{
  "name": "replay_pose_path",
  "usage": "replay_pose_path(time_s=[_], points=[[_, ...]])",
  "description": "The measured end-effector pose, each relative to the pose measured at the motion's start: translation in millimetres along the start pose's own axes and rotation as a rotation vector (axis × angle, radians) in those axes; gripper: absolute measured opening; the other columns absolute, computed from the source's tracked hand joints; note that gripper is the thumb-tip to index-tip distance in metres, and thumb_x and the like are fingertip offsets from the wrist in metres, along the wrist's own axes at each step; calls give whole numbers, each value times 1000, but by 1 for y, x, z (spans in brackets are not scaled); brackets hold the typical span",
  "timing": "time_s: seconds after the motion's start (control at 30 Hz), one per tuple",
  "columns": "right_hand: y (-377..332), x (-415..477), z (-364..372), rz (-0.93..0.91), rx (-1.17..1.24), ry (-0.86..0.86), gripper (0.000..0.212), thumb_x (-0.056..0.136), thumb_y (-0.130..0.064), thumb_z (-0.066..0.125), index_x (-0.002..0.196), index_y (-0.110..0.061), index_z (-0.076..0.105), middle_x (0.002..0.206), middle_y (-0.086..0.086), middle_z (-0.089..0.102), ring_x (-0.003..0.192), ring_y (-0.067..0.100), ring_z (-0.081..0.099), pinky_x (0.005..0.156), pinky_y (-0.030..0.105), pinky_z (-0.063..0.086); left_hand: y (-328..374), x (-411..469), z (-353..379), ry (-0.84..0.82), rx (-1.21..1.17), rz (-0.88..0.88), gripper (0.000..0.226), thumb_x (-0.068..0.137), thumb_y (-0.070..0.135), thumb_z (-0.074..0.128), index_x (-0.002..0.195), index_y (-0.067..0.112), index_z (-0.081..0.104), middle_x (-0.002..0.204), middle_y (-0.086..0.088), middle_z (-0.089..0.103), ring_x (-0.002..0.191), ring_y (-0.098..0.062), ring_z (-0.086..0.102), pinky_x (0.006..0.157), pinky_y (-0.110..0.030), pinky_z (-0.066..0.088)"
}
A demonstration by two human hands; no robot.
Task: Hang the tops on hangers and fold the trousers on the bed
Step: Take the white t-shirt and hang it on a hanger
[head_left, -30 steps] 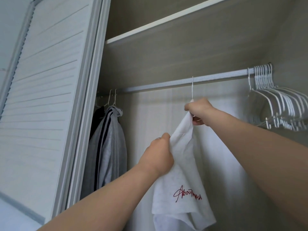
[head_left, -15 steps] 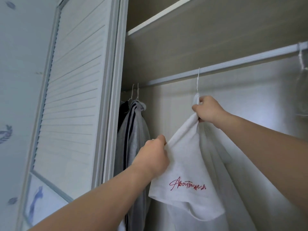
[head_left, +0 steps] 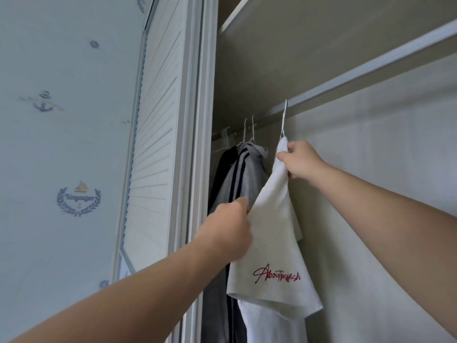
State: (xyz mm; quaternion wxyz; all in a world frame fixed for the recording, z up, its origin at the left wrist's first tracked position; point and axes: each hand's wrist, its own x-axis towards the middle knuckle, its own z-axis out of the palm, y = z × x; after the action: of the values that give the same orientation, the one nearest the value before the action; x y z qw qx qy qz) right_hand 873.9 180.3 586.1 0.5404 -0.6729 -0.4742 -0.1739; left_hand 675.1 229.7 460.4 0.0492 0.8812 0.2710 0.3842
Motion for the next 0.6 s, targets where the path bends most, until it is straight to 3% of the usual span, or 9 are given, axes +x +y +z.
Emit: replay_pose_path(time_s=[0.13, 0.23, 0.3, 0.43, 0.5, 0.6], points=[[8, 25, 37, 0, 77, -28, 21, 94, -18, 56, 82, -1, 57, 80, 17, 59, 77, 36, 63, 66, 43, 58, -6, 8, -1, 7, 212, 23, 15, 95, 6, 50, 104, 18, 48, 87, -1, 51, 78, -26, 59, 68, -42, 56], [12, 39, 57, -6, 82, -57, 26, 95, -26, 58, 95, 0, 62, 93, 18, 64, 84, 36, 66, 64, 37, 56, -8, 12, -3, 10, 359, 57, 23, 92, 0, 50, 110, 15, 48, 81, 1, 43, 73, -27, 54, 60, -39, 47], [14, 45, 67, -21, 68, -63, 27, 95, -29, 57, 104, -5, 64, 102, 16, 64, 86, 32, 64, 64, 32, 52, -7, 15, -4, 2, 389, 64, 23, 92, -2, 51, 108, 14, 48, 81, 0, 45, 73, -27, 55, 61, -39, 50], [16, 47, 75, -42, 47, -63, 41, 98, -36, 55, 129, -9, 58, 127, 15, 60, 101, 31, 59, 72, 30, 47, -5, 15, -5, -48, 378, 70, 21, 94, -1, 52, 107, 15, 47, 87, -4, 52, 75, -27, 59, 69, -43, 59], [19, 41, 75, -33, 86, -63, 56, 100, -43, 53, 146, -13, 47, 147, 13, 50, 126, 33, 53, 89, 32, 44, -6, 11, -8, -33, 374, 90, 20, 95, 2, 51, 109, 16, 47, 90, -4, 54, 76, -27, 60, 68, -43, 58], [17, 20, 70, -38, 114, -66, 63, 100, -51, 45, 154, -21, 32, 156, 7, 40, 138, 29, 42, 103, 41, 38, -10, -3, -21, 50, 334, 177, 14, 98, 14, 51, 111, 20, 49, 100, 0, 55, 82, -25, 58, 68, -42, 55]])
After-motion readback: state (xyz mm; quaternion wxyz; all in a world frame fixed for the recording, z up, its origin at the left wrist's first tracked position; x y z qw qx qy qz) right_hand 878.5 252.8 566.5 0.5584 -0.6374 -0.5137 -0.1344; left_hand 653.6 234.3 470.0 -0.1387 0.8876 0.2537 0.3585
